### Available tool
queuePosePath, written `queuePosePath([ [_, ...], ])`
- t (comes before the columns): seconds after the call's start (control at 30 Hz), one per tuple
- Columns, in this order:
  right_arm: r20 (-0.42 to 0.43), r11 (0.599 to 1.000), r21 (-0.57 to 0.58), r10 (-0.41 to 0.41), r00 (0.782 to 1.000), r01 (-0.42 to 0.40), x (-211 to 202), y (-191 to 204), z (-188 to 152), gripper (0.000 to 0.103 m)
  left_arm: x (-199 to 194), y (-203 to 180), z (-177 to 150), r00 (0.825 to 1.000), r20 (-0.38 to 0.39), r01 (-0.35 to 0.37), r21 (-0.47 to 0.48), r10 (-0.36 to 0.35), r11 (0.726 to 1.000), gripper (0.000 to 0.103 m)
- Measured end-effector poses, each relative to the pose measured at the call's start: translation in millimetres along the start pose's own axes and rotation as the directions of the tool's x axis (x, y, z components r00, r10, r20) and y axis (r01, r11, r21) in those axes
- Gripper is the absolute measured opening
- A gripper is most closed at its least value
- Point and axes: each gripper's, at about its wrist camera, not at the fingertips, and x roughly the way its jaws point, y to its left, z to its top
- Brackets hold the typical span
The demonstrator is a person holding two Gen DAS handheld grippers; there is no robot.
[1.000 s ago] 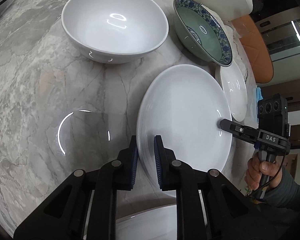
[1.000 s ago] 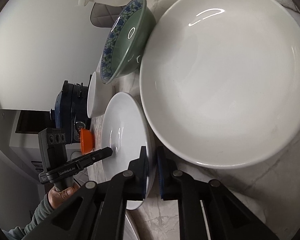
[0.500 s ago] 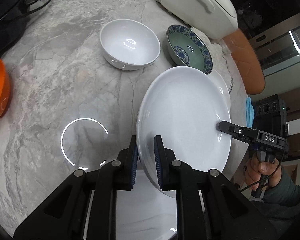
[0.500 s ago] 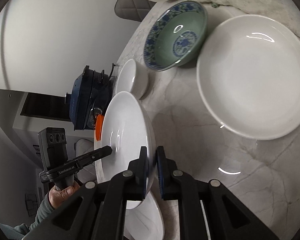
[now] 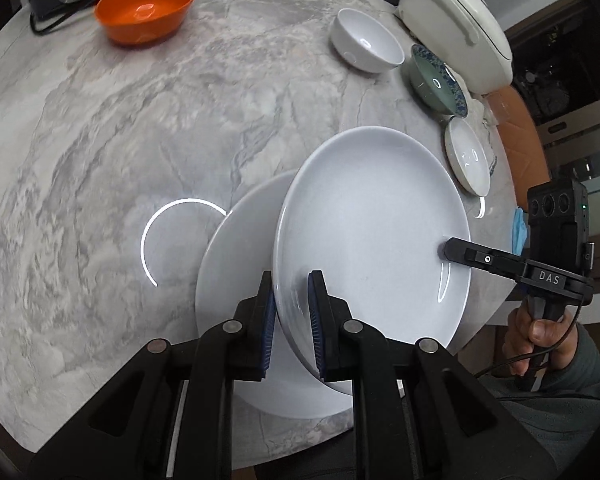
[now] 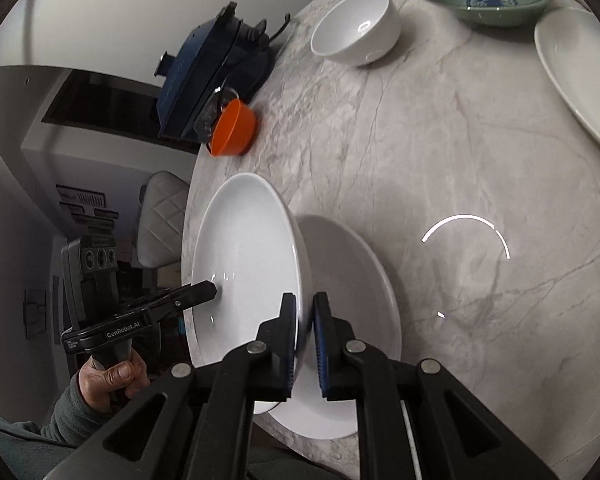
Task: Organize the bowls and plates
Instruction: 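Carry the deep plate with both grippers and lower it onto the flat plate, then open both grippers and release the deep plate on the stack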
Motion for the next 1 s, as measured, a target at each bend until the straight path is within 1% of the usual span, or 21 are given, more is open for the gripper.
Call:
queuePosePath([
  [0.07,-0.022,1.0,-0.006,-0.015,1.0,0.015,9,-1,-5,0.012,5,7,-15,1.0,0.0,-0.001,-0.013,0.001,1.0,0.014],
  [0.13,-0.035,0.999,-0.005,-0.032,0.999,0.031,14,-6,-14,0.012,13,9,-24,1.0,-0.003,-0.011,-0.002,0.011,1.0,0.014],
  [0.27,-0.056,0.996,-0.006,-0.084,0.995,0.084,28,-13,-24,0.012,29,12,-36,0.999,-0.012,-0.029,0.011,0.03,1.0,0.014],
  [0.43,-0.059,0.988,-0.042,-0.149,0.987,0.147,36,-16,-31,0.012,42,16,-44,0.999,-0.023,-0.043,0.016,0.044,0.999,0.014],
  [0.5,-0.057,0.984,-0.056,-0.173,0.983,0.17,40,-15,-31,0.012,44,16,-44,0.999,-0.01,-0.039,0.022,0.039,0.999,0.014],
  [0.67,-0.044,0.977,-0.094,-0.198,0.979,0.193,42,-11,-35,0.013,46,17,-41,0.999,-0.002,-0.046,0.034,0.046,0.998,0.015],
  [0.73,-0.039,0.975,-0.101,-0.205,0.978,0.2,42,-11,-35,0.009,44,20,-38,0.999,0.009,-0.041,0.026,0.041,0.999,0.015],
  [0.77,-0.033,0.973,-0.106,-0.209,0.977,0.205,42,-10,-36,0.009,42,21,-39,0.999,0.016,-0.04,0.019,0.04,0.999,0.016],
  [0.87,-0.02,0.97,-0.117,-0.216,0.976,0.212,42,-8,-39,0.01,36,25,-40,0.999,0.04,-0.03,0.009,0.029,1.0,0.022],
  [0.9,-0.017,0.969,-0.118,-0.219,0.976,0.215,42,-8,-39,0.01,35,25,-38,0.998,0.049,-0.03,0.006,0.03,1.0,0.026],
  [0.97,-0.013,0.967,-0.124,-0.225,0.974,0.222,43,-6,-40,0.01,28,24,-37,0.996,0.078,-0.037,0.013,0.036,0.999,0.039],
  [1.0,-0.012,0.967,-0.126,-0.226,0.974,0.223,44,-5,-40,0.014,22,23,-36,0.995,0.097,-0.033,0.018,0.031,0.999,0.053],
])
